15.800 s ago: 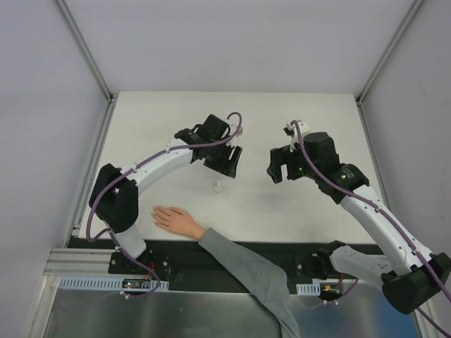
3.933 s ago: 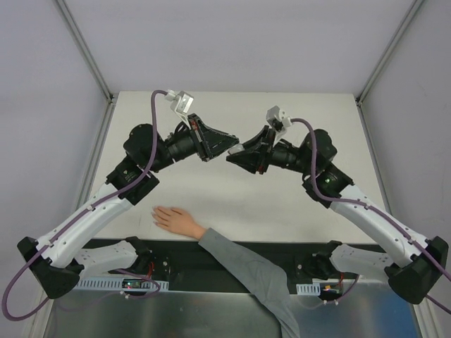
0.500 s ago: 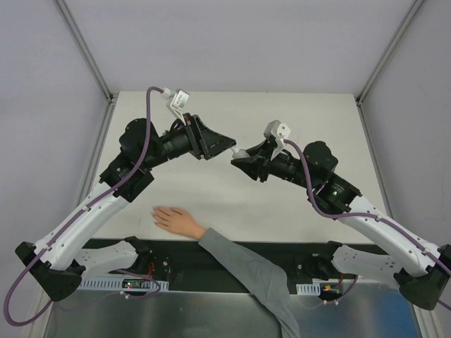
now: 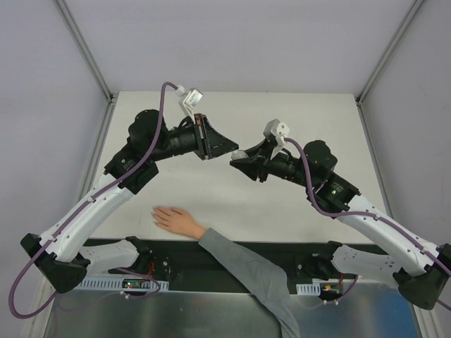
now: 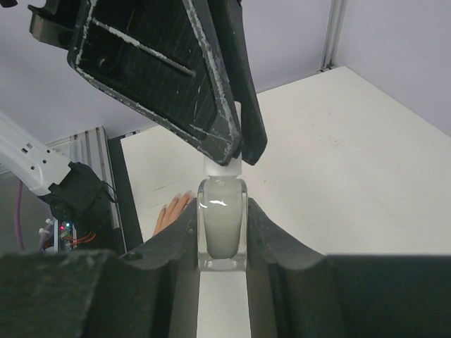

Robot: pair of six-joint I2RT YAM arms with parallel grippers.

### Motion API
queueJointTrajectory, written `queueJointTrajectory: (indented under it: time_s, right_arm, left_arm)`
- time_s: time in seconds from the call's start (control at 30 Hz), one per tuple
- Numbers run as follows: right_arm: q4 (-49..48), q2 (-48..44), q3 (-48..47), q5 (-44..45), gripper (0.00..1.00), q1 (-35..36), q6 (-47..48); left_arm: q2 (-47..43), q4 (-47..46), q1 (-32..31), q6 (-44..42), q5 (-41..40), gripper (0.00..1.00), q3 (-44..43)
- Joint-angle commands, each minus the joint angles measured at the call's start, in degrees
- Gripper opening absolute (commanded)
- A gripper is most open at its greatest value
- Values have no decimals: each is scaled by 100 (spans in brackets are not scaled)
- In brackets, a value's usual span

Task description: Paint the nails

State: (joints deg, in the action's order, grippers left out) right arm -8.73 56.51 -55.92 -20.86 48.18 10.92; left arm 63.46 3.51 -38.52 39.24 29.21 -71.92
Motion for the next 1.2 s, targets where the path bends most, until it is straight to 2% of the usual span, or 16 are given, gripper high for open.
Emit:
queueJointTrajectory:
  time_s: [0.0,0.03,0.13,0.17,0.27,0.4,0.63,0.7,0.73,0.77,0.8,0.83,0.87,0.93,0.97,1.17]
  right_arm:
    - [-410,-26,-121,3,0,7,59]
    - [-401,-35,-69,90,0,42,164]
    - [-453,-210,211,2114,0,1005,1497]
    - [-863,-158,283,3661,0,1644,2336]
    - [-1987,139,529,5403,0,2456,3396]
    - [-2141,404,398,5637,0,2635,3769]
    - [-2045,334,407,4970,0,2591,3374]
    - [-1607,238,293,4593,0,2372,3024]
    - [-1388,142,249,4017,0,2214,2430]
    - [-1098,54,240,3663,0,1839,2137]
    - [-991,-17,240,3233,0,1591,1768]
    - [-807,-122,248,2289,0,1041,1425]
    - [-806,-149,266,1732,0,765,787]
    - [-692,-132,144,154,0,64,325]
    - [-700,-36,82,-343,0,-123,-129]
    - [-2112,281,55,-2500,0,-959,-1845]
  left_arm:
    - [69,228,47,-137,24,4,-401]
    - [96,342,47,-75,-125,0,-454]
    - [132,941,47,731,-1249,0,-516]
    - [62,1002,38,1169,-1469,0,-464]
    - [-9,1213,-6,1436,-2199,0,-498]
    - [-36,1538,-6,1472,-2587,0,-823]
    - [-123,1565,-6,1534,-2500,0,-753]
    - [-115,1557,-6,1420,-2438,0,-788]
    - [-115,1548,-15,1341,-2403,0,-806]
    - [-150,1495,3,1192,-2324,28,-771]
    - [-193,1364,3,1052,-2202,42,-710]
    - [-324,1180,3,885,-2070,55,-614]
    - [-430,709,20,544,-1808,74,-334]
    - [-772,267,38,391,-1700,84,18]
    - [-878,-484,73,356,-1552,85,464]
    - [-845,-2458,266,786,-338,79,1277]
